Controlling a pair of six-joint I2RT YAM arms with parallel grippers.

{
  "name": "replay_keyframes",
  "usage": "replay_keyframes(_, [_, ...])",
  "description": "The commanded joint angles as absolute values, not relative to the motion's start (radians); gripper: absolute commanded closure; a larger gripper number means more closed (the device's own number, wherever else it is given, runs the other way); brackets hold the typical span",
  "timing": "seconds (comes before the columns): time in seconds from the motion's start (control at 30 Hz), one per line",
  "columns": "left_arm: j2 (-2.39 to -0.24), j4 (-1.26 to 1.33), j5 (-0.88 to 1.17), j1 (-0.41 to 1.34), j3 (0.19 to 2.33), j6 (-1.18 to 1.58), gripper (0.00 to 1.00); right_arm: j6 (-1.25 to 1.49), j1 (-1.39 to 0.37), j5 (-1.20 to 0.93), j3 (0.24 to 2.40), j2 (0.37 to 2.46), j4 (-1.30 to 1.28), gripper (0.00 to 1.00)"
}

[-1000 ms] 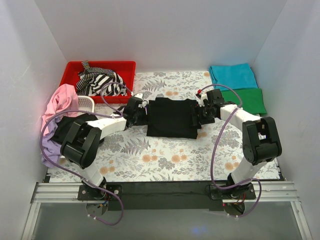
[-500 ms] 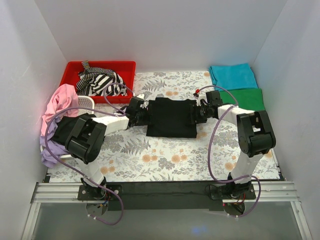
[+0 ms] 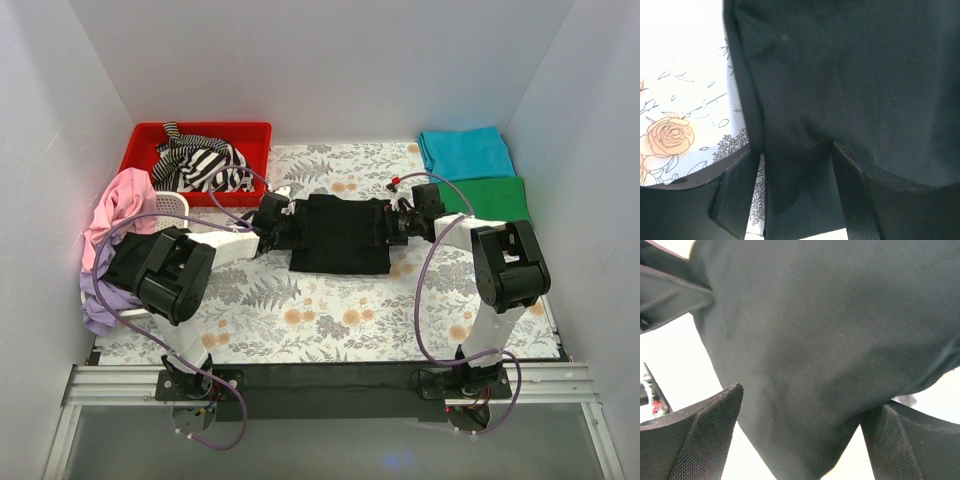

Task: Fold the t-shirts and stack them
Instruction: Neatly place the folded tshirt to the corner

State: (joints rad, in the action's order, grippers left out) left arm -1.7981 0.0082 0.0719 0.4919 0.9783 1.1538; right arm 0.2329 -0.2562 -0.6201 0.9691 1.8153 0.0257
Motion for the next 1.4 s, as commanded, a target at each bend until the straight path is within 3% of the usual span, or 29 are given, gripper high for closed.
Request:
replay_keyframes(0.0, [-1.836,-0.026,0.106,0.488,0.982,1.154,0.43,0.285,-0.264,-0.584,0.908,1.959,0.058,0.02])
replay_keyframes(0.1, [-1.839,-0.026,0.12,0.489,0.982,1.154,0.43,0.327,-0.267,-0.614,0.914,2.012,0.109,0.02])
replay_keyframes(0.2, [-1.844,-0.025,0.133,0.489,0.982,1.155,0.43,0.336,-0.272,-0.618,0.945,2.042,0.114,0.18])
replay_keyframes(0.27, [-1.844,-0.02,0.138,0.489,0.982,1.157,0.43,0.344,-0.272,-0.614,0.965,2.054,0.114,0.47])
replay_keyframes(0.3, [-1.845,-0.02,0.144,0.489,0.982,1.157,0.43,0.354,-0.272,-0.62,0.972,2.06,0.114,0.69])
replay_keyframes(0.4, [-1.844,-0.02,0.143,0.489,0.982,1.161,0.43,0.364,-0.275,-0.655,1.006,2.082,0.123,0.98])
replay_keyframes(0.9, [-1.603,-0.169,-0.21,0.483,1.014,1.218,0.38,0.284,-0.25,-0.502,1.385,2.046,-0.075,0.99])
replay_keyframes(1.0, [-1.546,-0.163,-0.203,0.477,1.011,1.218,0.19,0.267,-0.235,-0.471,1.465,2.06,-0.11,0.99])
replay_keyframes(1.03, [-1.542,-0.163,-0.189,0.477,1.014,1.209,0.18,0.259,-0.226,-0.462,1.494,2.069,-0.138,0.99])
replay_keyframes(1.13, [-1.549,-0.161,-0.125,0.476,1.02,1.201,0.17,0.223,-0.201,-0.382,1.632,2.107,-0.22,0.99])
replay_keyframes(1.37, [-1.583,-0.134,-0.014,0.476,0.999,1.204,0.17,0.104,-0.118,-0.287,2.268,2.356,-0.525,0.99])
